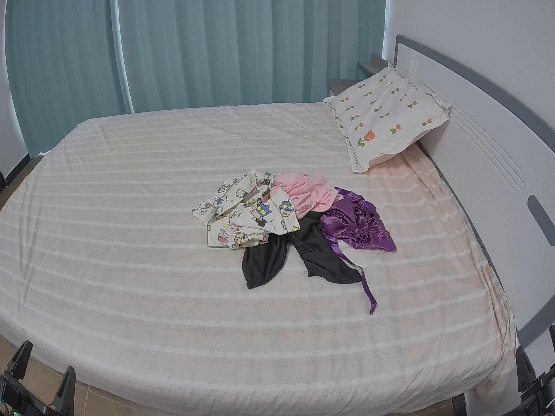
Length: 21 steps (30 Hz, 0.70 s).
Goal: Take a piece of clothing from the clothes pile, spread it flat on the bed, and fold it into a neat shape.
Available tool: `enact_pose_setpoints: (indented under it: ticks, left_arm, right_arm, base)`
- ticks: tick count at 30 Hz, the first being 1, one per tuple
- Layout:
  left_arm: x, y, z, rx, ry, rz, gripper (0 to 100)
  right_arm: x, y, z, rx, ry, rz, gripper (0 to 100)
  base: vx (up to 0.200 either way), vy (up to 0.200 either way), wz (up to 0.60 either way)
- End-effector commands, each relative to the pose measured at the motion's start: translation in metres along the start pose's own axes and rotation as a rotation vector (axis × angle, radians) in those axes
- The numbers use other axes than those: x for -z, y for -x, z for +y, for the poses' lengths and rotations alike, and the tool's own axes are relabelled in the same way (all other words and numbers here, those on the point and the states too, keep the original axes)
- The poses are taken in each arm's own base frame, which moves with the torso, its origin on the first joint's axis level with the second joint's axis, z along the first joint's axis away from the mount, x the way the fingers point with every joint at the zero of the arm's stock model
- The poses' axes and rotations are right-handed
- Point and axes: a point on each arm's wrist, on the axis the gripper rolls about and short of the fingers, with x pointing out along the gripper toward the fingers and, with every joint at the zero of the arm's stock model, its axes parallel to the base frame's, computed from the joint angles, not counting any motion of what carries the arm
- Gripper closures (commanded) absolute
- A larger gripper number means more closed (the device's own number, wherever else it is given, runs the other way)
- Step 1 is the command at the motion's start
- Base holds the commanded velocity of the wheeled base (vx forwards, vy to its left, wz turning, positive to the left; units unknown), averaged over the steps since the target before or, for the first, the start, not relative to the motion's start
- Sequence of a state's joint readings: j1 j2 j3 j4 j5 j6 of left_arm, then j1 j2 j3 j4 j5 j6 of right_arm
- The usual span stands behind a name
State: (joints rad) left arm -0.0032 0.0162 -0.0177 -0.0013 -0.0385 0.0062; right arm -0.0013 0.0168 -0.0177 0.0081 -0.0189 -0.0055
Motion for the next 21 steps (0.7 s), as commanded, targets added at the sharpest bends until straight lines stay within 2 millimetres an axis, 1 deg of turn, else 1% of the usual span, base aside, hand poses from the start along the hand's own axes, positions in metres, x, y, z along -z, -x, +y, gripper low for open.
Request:
enact_pose_setpoints:
  ticks: [1,2,3,8,10,11,12,13,14,15,16,17,19,20,21]
  left_arm:
    - [0.005,0.000,0.000,0.000,0.000,0.000,0]
    - [0.005,0.000,0.000,0.000,0.000,0.000,0]
    - [0.005,0.000,0.000,0.000,0.000,0.000,0]
    - [0.005,0.000,0.000,0.000,0.000,0.000,0]
    - [0.005,0.000,0.000,0.000,0.000,0.000,0]
    - [0.005,0.000,0.000,0.000,0.000,0.000,0]
    - [0.005,0.000,0.000,0.000,0.000,0.000,0]
    - [0.005,0.000,0.000,0.000,0.000,0.000,0]
    - [0.005,0.000,0.000,0.000,0.000,0.000,0]
    - [0.005,0.000,0.000,0.000,0.000,0.000,0]
    - [0.005,0.000,0.000,0.000,0.000,0.000,0]
    - [0.005,0.000,0.000,0.000,0.000,0.000,0]
    - [0.005,0.000,0.000,0.000,0.000,0.000,0]
    - [0.005,0.000,0.000,0.000,0.000,0.000,0]
    - [0.005,0.000,0.000,0.000,0.000,0.000,0]
  right_arm:
    - [0.004,0.000,0.000,0.000,0.001,-0.001,0]
    - [-0.094,-0.003,0.001,-0.077,-0.197,-0.060,0]
    - [-0.099,-0.008,0.001,-0.086,-0.217,-0.034,0]
    - [-0.099,-0.027,0.003,-0.146,-0.219,0.082,0]
    - [-0.086,-0.048,0.005,-0.191,-0.227,0.226,0]
    - [-0.082,-0.056,0.006,-0.203,-0.232,0.283,0]
    - [-0.080,-0.060,0.007,-0.209,-0.236,0.310,0]
    - [-0.073,-0.073,0.008,-0.228,-0.247,0.391,0]
    - [-0.072,-0.080,0.009,-0.240,-0.257,0.423,0]
    - [-0.068,-0.092,0.010,-0.261,-0.275,0.490,0]
    - [-0.068,-0.092,0.010,-0.261,-0.275,0.490,0]
    - [-0.065,-0.112,0.012,-0.271,-0.314,0.567,0]
    - [-0.061,-0.133,0.014,-0.275,-0.349,0.616,0]
    - [-0.061,-0.133,0.014,-0.275,-0.349,0.616,0]
    - [-0.057,-0.153,0.020,-0.293,-0.365,0.643,0]
  base:
    - [0.000,0.000,0.00]
    - [0.000,0.000,0.00]
    - [0.000,0.000,0.00]
    - [0.000,0.000,0.00]
    - [0.000,0.000,0.00]
    - [0.000,0.000,0.00]
    - [0.000,0.000,0.00]
    - [0.000,0.000,0.00]
    - [0.000,0.000,0.00]
    - [0.000,0.000,0.00]
    - [0.000,0.000,0.00]
    - [0.000,0.000,0.00]
    - [0.000,0.000,0.00]
    - [0.000,0.000,0.00]
    - [0.000,0.000,0.00]
